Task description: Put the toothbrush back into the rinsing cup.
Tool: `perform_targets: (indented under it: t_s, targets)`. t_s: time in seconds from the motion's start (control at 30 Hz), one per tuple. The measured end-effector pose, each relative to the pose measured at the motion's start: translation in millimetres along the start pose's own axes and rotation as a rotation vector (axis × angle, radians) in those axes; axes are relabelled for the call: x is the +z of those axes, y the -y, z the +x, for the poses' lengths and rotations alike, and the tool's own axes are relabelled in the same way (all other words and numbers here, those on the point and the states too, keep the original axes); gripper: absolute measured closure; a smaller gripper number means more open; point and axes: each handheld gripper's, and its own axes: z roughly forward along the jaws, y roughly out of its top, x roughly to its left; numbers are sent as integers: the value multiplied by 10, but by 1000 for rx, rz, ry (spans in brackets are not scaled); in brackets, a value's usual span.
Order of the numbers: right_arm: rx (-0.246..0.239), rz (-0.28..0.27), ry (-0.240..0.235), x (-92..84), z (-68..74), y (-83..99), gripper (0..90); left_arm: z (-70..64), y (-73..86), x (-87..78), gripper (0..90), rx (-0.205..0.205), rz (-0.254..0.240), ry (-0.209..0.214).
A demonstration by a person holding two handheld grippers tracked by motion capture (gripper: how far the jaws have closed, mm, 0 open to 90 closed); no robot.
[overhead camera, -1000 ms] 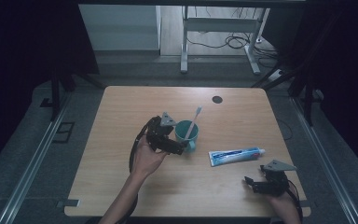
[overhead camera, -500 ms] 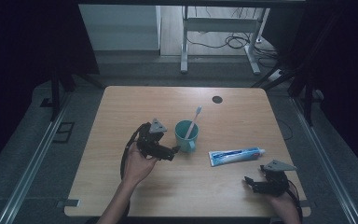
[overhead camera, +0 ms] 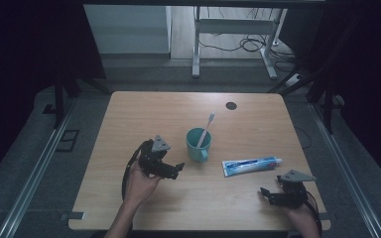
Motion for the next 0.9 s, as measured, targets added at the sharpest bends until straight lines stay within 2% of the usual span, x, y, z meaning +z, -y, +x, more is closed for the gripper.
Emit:
perform_targets:
  t_s: [0.67, 0.9]
  targets:
    - [6, -1, 8, 3, 8, -2, 143, -26, 564, 19, 0, -3, 21, -56]
    - [8, -1, 10, 4, 10, -3, 143, -38, 739, 67, 0, -33, 24, -55]
